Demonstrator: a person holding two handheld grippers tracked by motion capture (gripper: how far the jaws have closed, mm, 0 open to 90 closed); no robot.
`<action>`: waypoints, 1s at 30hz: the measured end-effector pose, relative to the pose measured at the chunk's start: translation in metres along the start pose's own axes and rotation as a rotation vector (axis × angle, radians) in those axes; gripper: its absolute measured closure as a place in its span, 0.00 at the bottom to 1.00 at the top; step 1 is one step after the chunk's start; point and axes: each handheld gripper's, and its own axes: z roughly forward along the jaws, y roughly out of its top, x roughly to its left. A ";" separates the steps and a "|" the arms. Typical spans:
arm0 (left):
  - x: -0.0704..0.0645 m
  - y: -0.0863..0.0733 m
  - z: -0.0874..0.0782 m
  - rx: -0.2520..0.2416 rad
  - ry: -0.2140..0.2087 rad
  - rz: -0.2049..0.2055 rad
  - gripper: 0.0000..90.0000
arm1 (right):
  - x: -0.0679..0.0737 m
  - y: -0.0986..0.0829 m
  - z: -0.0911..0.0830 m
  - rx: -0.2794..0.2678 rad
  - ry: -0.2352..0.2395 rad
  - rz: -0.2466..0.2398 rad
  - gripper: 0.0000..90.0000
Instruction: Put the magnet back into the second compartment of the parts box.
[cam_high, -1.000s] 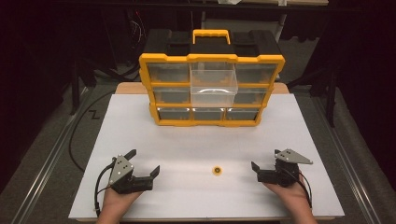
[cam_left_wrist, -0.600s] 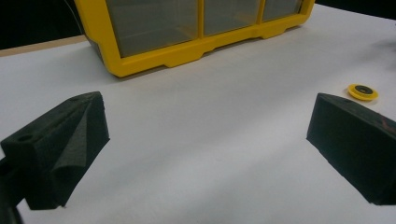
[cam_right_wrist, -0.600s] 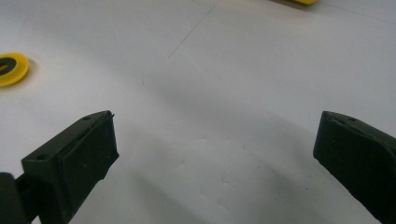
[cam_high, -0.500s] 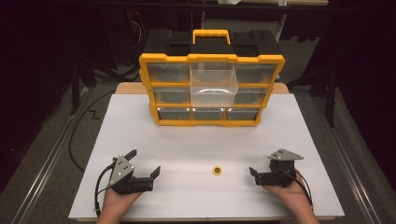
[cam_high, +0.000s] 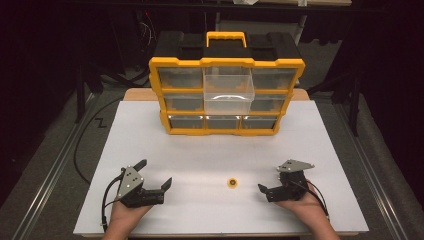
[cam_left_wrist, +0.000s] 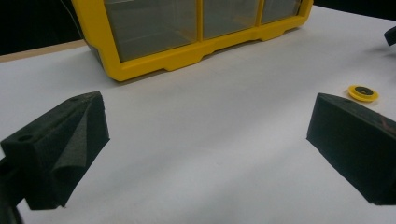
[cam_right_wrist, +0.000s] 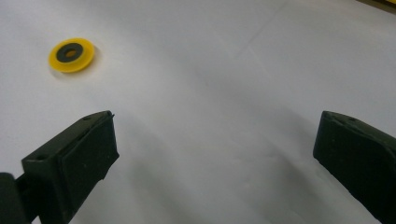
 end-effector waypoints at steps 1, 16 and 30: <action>0.000 0.000 0.000 -0.003 -0.001 0.000 0.00 | 0.003 0.002 0.002 0.001 0.004 -0.010 0.00; 0.000 0.000 -0.001 -0.014 -0.016 0.006 0.00 | 0.033 0.022 0.025 0.012 0.069 -0.068 0.02; 0.000 0.000 -0.002 -0.023 -0.018 0.010 0.00 | 0.052 0.048 0.044 0.001 0.136 -0.124 0.15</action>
